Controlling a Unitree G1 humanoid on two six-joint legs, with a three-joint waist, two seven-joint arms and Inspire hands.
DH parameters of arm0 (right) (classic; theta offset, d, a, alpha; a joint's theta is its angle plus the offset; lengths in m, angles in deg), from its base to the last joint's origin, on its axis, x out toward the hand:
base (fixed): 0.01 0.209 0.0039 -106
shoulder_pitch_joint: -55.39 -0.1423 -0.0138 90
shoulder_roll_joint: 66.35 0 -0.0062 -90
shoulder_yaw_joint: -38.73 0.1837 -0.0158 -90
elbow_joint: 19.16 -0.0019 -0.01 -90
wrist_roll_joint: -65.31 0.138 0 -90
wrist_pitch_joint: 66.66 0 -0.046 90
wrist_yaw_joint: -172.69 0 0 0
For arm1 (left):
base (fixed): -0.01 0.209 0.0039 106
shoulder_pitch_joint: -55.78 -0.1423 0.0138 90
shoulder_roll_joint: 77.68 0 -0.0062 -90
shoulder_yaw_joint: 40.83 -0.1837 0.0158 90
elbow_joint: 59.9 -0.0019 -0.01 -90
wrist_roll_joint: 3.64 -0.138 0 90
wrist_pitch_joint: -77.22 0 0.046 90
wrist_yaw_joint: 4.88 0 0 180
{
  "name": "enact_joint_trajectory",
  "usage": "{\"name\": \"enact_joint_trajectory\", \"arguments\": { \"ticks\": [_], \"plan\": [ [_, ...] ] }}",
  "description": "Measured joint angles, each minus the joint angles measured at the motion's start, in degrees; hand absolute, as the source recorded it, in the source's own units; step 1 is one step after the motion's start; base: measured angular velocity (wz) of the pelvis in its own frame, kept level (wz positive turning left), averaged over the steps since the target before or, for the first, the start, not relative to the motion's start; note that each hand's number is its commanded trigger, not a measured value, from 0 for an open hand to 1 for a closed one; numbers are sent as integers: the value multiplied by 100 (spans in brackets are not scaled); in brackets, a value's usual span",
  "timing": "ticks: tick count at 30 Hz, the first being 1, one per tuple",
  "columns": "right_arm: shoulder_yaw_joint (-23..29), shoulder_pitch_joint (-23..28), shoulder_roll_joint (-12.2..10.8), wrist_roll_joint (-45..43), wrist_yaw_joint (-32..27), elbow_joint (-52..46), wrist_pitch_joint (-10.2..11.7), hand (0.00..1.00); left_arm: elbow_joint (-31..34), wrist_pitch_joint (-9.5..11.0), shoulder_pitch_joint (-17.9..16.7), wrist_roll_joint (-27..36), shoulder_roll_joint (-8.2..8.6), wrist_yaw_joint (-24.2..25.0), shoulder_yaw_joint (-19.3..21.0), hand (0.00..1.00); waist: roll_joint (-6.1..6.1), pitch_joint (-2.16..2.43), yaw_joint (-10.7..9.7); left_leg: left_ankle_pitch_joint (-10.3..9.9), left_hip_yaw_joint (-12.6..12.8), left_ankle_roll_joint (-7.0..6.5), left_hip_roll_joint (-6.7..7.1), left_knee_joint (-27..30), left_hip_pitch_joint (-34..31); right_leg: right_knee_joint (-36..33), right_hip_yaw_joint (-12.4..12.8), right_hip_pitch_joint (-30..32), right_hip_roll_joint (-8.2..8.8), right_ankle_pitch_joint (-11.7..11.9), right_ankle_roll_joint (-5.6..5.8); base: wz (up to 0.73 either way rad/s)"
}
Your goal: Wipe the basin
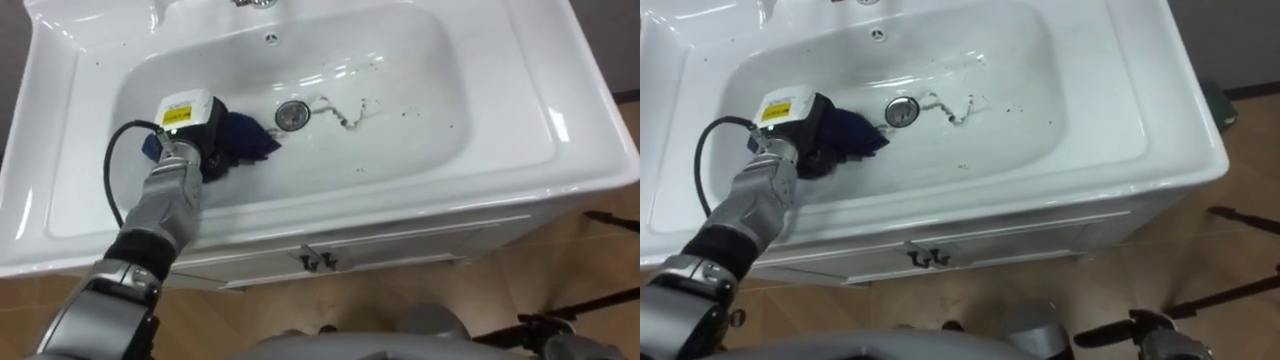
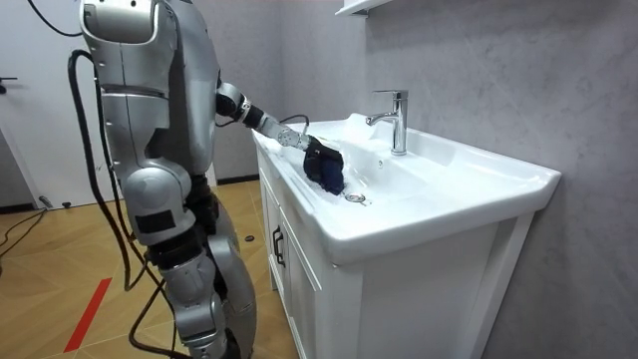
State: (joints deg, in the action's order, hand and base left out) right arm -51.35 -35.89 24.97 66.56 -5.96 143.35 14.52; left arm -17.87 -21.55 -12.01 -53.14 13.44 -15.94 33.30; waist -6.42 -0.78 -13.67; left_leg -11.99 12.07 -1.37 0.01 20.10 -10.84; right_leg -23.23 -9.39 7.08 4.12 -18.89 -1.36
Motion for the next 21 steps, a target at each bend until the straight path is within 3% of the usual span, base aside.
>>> {"name": "enact_joint_trajectory", "arguments": {
  "ticks": [7,12,14,21],
  "plan": [
    [-309,-228,-17,154,-274,93,-5,0,-1102,60,747,511,-3,-340,-12,100,-46,-20,-11,0,183,0,-117,226,-328,-295,120,422,-2,-10,-60,-10],
    [-377,-331,-36,184,-406,90,-1,0,-1433,65,999,904,-61,-591,-13,100,4,-60,-16,4,394,-1,-213,399,-586,-635,155,809,20,-80,-135,-7],
    [-389,-381,-64,178,-485,92,-2,0,-1538,112,1120,1167,-135,-667,-9,100,80,-117,-13,5,493,0,-279,548,-710,-810,175,964,14,-114,-180,-2],
    [-551,-491,-136,307,-747,-157,-10,0,-1774,152,1361,2165,-139,-980,34,100,159,-167,-1,51,595,-1,-351,708,-1032,-1102,287,1406,0,-120,-241,-6]
  ]
}}
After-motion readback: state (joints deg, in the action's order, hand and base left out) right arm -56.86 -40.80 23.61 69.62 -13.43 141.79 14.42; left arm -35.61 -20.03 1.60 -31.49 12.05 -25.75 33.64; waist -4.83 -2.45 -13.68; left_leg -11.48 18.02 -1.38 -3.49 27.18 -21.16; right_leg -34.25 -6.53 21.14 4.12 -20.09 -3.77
